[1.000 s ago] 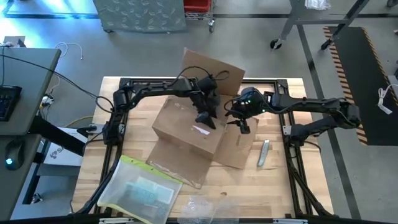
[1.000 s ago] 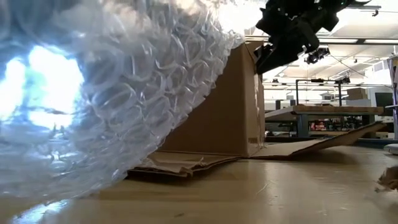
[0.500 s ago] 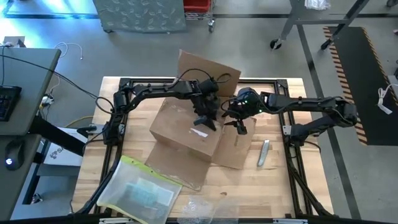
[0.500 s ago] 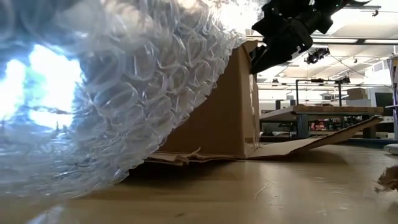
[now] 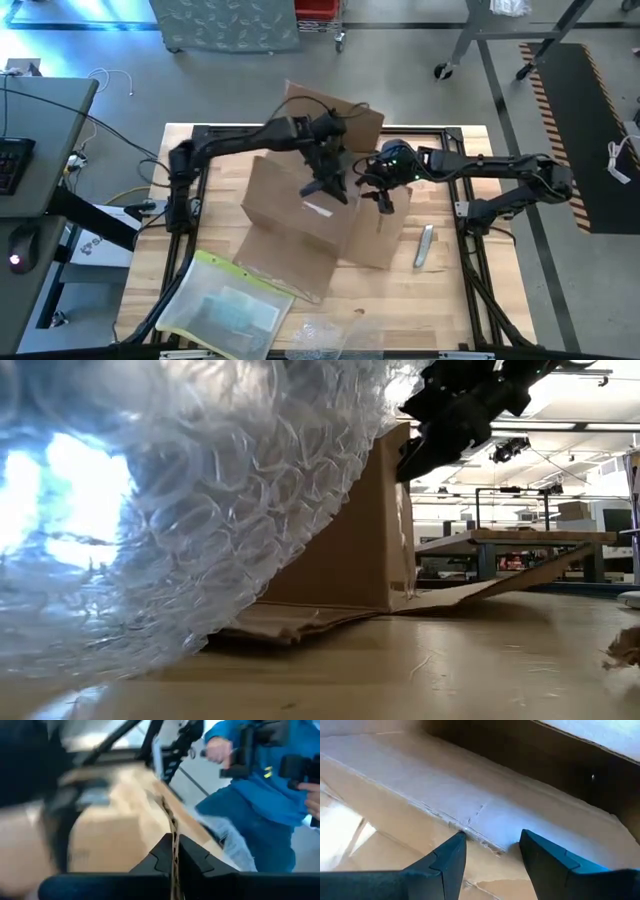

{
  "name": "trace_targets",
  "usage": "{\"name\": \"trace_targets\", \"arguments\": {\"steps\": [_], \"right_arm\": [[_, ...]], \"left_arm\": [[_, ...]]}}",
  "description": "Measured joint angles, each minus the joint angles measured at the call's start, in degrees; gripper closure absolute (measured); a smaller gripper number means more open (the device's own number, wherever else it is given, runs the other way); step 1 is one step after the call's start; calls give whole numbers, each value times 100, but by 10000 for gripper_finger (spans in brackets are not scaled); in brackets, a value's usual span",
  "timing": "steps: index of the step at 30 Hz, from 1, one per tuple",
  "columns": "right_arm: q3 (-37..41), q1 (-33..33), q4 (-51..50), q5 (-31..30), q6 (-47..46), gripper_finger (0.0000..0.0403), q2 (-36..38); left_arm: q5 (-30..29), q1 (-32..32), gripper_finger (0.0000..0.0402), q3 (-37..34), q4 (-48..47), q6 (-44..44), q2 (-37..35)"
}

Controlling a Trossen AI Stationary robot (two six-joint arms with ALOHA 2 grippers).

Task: Unpack boxes
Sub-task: Break down the cardboard box using the silver cutter until it is fully flat

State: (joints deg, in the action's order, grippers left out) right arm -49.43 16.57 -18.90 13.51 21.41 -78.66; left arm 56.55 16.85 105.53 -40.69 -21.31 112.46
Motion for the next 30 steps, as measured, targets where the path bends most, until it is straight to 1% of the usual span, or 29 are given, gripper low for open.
{"name": "trace_targets", "arguments": {"steps": [2,4,6,10,13,16,20,23,24,26,27,30], "right_arm": [[0,2,34,-45,6,231,-10],[0,-3,76,-122,-19,231,-1],[0,5,104,-252,-64,231,1],[0,96,97,-335,-63,231,11],[-5,128,105,-502,-83,231,14],[-70,168,53,-715,-76,231,14],[-177,202,-45,-807,-56,231,-19],[-271,236,-173,-870,-28,231,-26],[-299,239,-210,-906,1,231,-26],[-333,259,-248,-982,34,231,-32],[-341,259,-280,-1039,46,231,-32],[-345,284,-368,-1155,95,231,-28]], "left_arm": [[-122,-20,401,45,-139,-103,-129],[-418,-42,401,31,-344,-125,-214],[-854,-128,401,24,-557,-106,-467],[-1774,-640,401,37,-707,-81,-1054],[-2674,-1185,401,31,-813,183,-1386],[-3668,-1897,401,27,-1092,578,-1680],[-5252,-2857,401,27,-1736,1183,-1699],[-6234,-3471,400,-35,-1977,1678,-1559],[-6433,-3621,399,-108,-1927,1786,-1499],[-6579,-3859,387,-306,-1826,1916,-1395],[-6567,-3933,377,-421,-1713,2072,-1346],[-6279,-4051,336,-715,-1404,2724,-1203]]}}
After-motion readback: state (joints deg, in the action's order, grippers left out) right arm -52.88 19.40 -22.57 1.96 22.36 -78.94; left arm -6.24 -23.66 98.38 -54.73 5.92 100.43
